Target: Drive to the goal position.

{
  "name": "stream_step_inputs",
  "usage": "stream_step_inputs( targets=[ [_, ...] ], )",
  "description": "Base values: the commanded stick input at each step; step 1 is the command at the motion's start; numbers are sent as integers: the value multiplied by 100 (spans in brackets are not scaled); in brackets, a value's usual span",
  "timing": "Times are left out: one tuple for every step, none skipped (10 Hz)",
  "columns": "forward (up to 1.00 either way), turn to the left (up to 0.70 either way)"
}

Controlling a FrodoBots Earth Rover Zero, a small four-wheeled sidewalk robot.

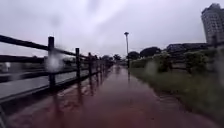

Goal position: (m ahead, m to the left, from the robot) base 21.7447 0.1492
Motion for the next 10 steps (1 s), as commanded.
stream_step_inputs(
  targets=[
    [100, 18],
    [100, 21],
    [100, 7],
    [100, 1],
    [100, 1],
    [100, 1],
    [100, 1],
    [100, 1],
    [100, 1],
    [100, 1]
  ],
)
